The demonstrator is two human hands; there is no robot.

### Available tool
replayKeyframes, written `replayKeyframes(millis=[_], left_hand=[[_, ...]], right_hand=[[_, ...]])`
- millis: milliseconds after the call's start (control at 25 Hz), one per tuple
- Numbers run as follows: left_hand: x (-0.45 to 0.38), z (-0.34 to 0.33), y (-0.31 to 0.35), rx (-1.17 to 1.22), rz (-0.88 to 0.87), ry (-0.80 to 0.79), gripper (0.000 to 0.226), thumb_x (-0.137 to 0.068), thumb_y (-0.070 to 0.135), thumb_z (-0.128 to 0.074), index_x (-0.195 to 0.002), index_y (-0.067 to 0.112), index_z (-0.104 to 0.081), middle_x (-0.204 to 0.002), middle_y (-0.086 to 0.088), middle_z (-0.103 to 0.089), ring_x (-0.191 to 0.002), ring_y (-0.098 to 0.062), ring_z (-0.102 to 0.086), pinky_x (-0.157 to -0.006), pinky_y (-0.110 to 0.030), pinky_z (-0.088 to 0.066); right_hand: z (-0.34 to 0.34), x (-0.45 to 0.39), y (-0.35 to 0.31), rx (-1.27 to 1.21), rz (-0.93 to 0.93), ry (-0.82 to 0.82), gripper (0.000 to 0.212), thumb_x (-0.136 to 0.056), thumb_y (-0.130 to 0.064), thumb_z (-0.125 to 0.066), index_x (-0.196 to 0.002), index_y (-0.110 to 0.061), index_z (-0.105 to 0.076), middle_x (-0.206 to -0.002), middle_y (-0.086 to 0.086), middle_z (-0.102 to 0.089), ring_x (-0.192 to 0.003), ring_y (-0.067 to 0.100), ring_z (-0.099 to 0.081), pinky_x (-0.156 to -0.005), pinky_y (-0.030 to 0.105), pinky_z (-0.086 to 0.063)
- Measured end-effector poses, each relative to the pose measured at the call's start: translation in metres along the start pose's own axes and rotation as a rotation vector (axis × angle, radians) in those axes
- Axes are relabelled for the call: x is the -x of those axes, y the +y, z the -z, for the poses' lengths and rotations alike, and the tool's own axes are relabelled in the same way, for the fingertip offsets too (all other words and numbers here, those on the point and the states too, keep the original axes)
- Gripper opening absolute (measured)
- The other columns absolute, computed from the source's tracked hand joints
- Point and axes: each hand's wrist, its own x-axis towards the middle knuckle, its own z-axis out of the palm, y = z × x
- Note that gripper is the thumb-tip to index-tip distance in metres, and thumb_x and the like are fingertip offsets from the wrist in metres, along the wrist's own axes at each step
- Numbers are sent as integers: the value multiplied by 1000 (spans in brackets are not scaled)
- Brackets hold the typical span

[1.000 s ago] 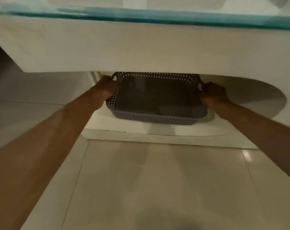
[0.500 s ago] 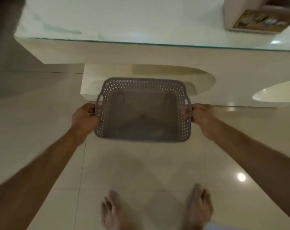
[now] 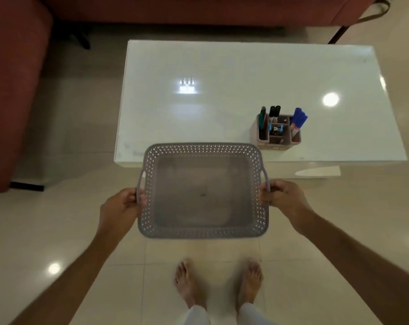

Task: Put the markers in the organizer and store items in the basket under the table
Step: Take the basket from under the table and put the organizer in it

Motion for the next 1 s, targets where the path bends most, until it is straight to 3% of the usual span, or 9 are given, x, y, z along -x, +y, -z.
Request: replayKeyframes(millis=[120, 240, 400, 480, 600, 720, 840, 920, 1000], left_hand=[[-49, 12, 50, 41, -99, 10, 23, -86, 26, -76, -108, 31, -80, -95, 8, -82, -92, -17, -78, -91, -51, -63], [-104, 5, 78, 113, -82, 88, 26, -82, 30, -76, -108, 34, -81, -97, 4, -82, -96, -15, -77, -95, -52, -61], [-176, -12, 79, 241, 86, 81, 51, -64, 40, -81, -115, 34, -80, -107, 5, -82, -106, -18, -76, -101, -50, -59], [-197, -16, 84, 237, 129, 106, 52, -64, 42, -81, -115, 35, -80, -106, 7, -82, -108, -20, -77, -102, -49, -58], [-219, -24, 94, 125, 147, 94, 34, -68, 45, -81, -102, 44, -82, -97, 7, -82, -102, -23, -78, -96, -50, -61], [-217, -34, 114, 25, 87, 121, 27, -75, 41, -76, -102, 40, -82, -98, 1, -82, -99, -26, -78, -95, -47, -61], [-213, -46, 125, -185, -40, 271, 28, -92, 21, -72, -119, 18, -79, -111, -10, -80, -103, -29, -75, -95, -22, -52], [-213, -48, 129, -269, -80, 339, 30, -96, 17, -71, -124, 12, -76, -116, -15, -78, -106, -35, -73, -97, -31, -50], [-212, -46, 128, -252, -99, 297, 30, -99, 17, -67, -127, 11, -74, -117, -15, -78, -109, -33, -73, -101, -36, -49]], right_hand=[[-1, -32, -56, -164, -39, 42, 23, -89, 9, -70, -89, -10, -82, -84, 9, -79, -85, 27, -74, -87, 42, -65], [-2, -64, -87, -305, -43, 44, 20, -94, -2, -63, -95, -8, -82, -91, 10, -82, -90, 27, -78, -85, 39, -65], [34, -92, -56, -71, -192, 285, 33, -99, -18, -52, -102, 5, -75, -89, 23, -78, -77, 37, -74, -73, 43, -62], [63, -108, -47, -142, -291, 402, 40, -101, -32, -52, -123, -2, -64, -101, 24, -74, -82, 39, -73, -73, 44, -60], [95, -143, -54, -104, -283, 233, 46, -101, -43, -64, -142, -24, -55, -119, 12, -73, -94, 39, -79, -85, 49, -64], [97, -164, -70, 27, -264, 165, 18, -101, -24, -67, -119, -24, -71, -105, 7, -82, -85, 29, -83, -97, 50, -62], [90, -167, -85, 45, -254, 225, 21, -101, -6, -64, -95, -20, -78, -101, 15, -82, -76, 21, -83, -85, 37, -68], [90, -160, -108, 21, -227, 244, 25, -100, 0, -63, -93, -18, -80, -100, 18, -82, -76, 21, -83, -77, 27, -67], [96, -147, -143, 31, -159, 226, 28, -99, 3, -61, -97, -16, -82, -98, 16, -83, -82, 24, -83, -76, 24, -66]])
